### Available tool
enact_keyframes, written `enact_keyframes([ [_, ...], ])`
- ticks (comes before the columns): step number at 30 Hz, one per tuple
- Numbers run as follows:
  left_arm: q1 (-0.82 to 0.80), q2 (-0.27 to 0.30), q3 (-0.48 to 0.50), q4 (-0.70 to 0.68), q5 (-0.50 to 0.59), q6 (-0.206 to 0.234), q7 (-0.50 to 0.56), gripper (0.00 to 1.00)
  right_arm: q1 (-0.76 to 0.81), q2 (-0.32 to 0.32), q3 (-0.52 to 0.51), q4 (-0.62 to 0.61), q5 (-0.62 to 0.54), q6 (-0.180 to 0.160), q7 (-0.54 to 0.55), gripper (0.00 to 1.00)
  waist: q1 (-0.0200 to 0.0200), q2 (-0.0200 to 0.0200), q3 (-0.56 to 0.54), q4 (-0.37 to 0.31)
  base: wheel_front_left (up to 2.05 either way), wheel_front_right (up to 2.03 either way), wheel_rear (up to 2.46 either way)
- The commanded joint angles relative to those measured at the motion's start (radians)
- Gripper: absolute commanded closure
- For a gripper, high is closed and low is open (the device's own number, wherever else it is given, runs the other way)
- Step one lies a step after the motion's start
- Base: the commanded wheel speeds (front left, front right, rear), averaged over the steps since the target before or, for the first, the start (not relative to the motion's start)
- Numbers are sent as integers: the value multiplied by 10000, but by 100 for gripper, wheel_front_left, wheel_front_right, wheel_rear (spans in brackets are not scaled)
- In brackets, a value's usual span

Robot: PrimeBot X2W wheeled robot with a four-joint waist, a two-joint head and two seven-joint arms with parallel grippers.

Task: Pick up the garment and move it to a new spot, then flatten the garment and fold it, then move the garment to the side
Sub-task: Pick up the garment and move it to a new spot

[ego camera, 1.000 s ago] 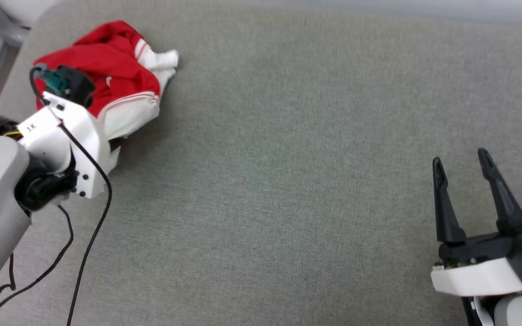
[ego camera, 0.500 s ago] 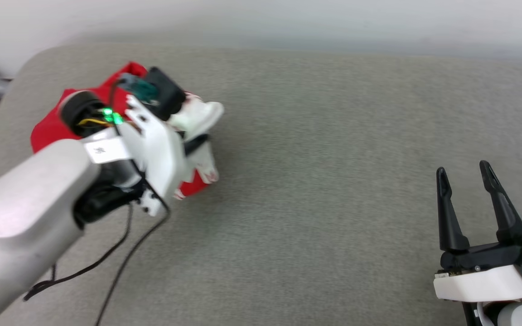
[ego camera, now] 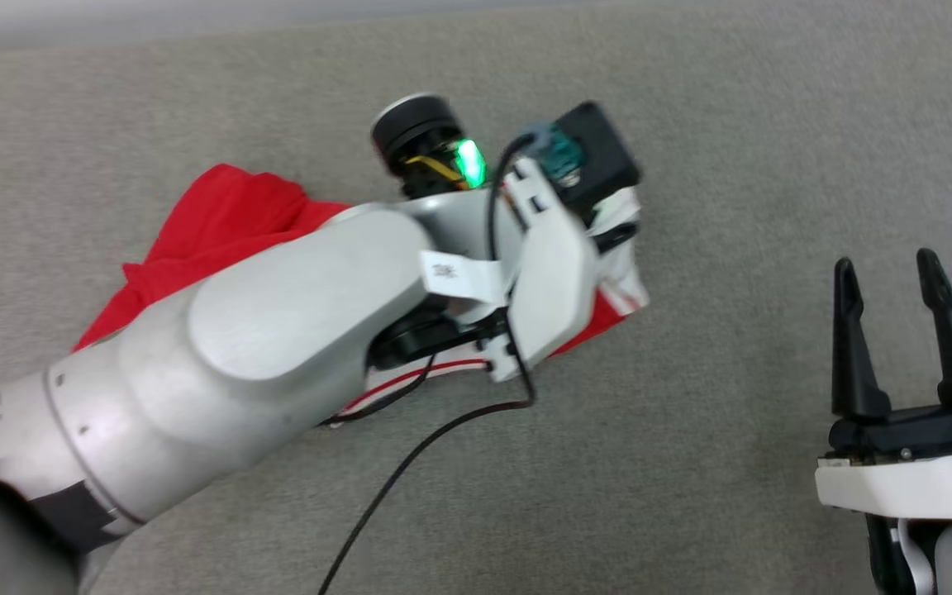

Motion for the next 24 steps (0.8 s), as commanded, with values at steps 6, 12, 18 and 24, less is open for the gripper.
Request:
enact_keyframes([
  [6,-627,-1249,-194,872,-49,-4,-711,100,-468,15,-174,-124,278,-7,-21,0,0,0,1189,-1003,0,0,0],
  [12,95,-1967,-221,2599,1098,-5,-558,100,-756,15,-163,-212,402,-7,-21,0,0,0,1716,-1338,0,0,0],
  [18,1369,-2188,-284,3983,1880,-5,-66,100,-892,15,-155,-231,386,-7,-21,0,0,0,1973,-1462,0,0,0],
  [24,1666,-2380,-338,4416,2355,-11,-906,18,-849,14,-137,-132,231,-7,-21,0,0,0,1744,-1276,0,0,0],
])
